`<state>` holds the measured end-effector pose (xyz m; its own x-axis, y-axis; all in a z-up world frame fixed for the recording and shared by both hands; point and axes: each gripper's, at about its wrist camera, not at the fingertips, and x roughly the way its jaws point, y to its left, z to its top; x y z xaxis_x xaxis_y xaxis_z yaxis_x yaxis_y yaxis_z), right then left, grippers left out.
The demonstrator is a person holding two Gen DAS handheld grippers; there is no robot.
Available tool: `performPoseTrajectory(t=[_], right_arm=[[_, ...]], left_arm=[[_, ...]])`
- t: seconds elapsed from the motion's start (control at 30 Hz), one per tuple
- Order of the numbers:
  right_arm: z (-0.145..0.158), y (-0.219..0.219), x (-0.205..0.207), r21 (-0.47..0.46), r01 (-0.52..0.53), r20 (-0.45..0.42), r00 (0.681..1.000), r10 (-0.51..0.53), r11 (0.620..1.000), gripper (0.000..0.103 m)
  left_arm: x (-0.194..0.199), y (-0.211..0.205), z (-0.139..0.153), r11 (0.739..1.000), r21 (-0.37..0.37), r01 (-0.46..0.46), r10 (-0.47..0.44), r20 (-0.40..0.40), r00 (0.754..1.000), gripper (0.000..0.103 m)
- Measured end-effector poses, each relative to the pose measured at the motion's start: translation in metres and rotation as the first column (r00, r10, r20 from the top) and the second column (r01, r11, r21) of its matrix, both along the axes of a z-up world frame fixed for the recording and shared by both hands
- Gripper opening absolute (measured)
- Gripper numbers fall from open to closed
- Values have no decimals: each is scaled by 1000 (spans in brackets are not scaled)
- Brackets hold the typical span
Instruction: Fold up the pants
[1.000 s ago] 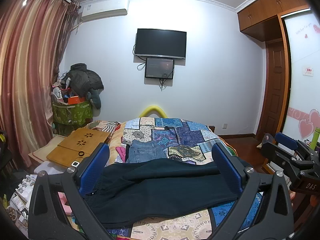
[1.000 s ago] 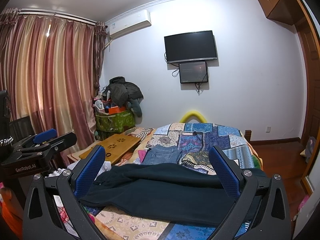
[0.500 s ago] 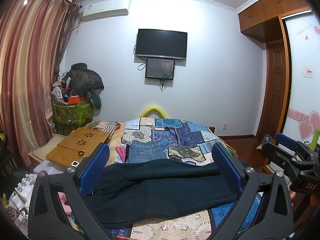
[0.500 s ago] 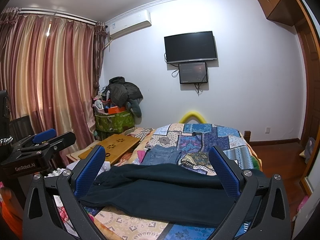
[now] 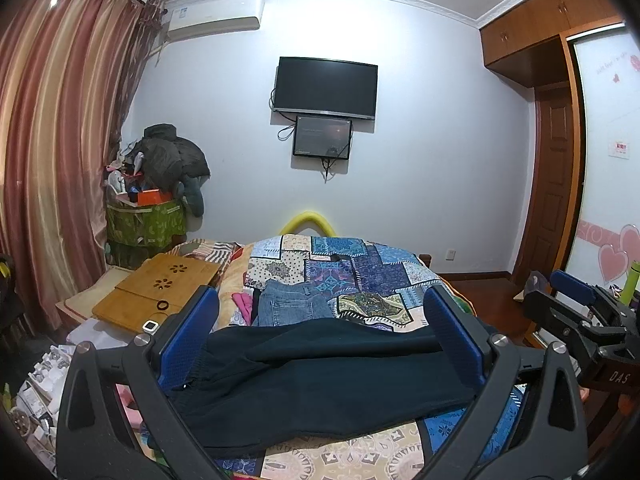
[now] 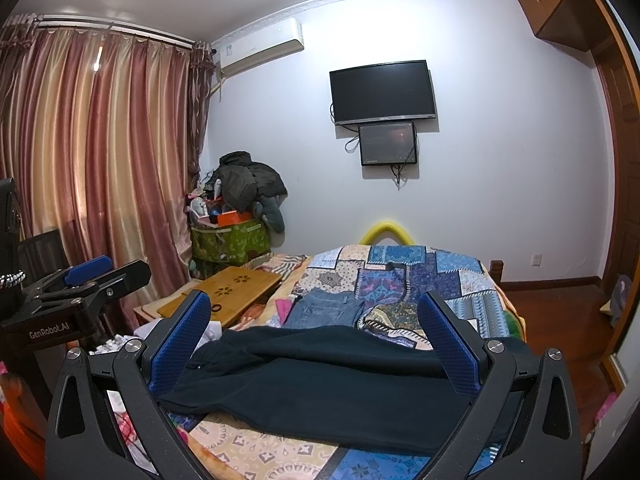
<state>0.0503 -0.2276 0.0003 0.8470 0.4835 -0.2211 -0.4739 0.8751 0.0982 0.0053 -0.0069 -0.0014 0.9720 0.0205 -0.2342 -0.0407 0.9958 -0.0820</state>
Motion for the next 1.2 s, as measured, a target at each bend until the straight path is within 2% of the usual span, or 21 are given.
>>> performPoseTrajectory(t=[0.37,0.47,0.6,0.77,0.97,1.07,1.2], right_arm=[[-14,5,30,-27,7,-42,999,-8,1000,103],[-20,9,45,-38,12,-62,998,-14,999,103],[-32,14,74,-71,9,-101,995,-16,997,103],[-53,22,114,-132,-1,-143,990,-18,991,103],[-85,32,169,-180,-54,-240,971,9,982,103],[-107,38,201,-195,-127,-329,943,58,973,103],[-135,46,246,-244,-189,-422,904,71,951,102]], left_arm=[[51,19,-10,1000,-13,-4,4,-57,998,103],[74,30,-17,1000,-14,-19,17,-77,997,103],[116,45,-29,998,28,-57,60,-125,990,103],[171,70,-57,999,6,-34,34,-195,980,103],[244,106,-106,996,23,-83,86,-324,942,103],[275,129,-132,991,48,-128,137,-359,923,103],[314,165,-168,984,42,-173,173,-449,877,103]])
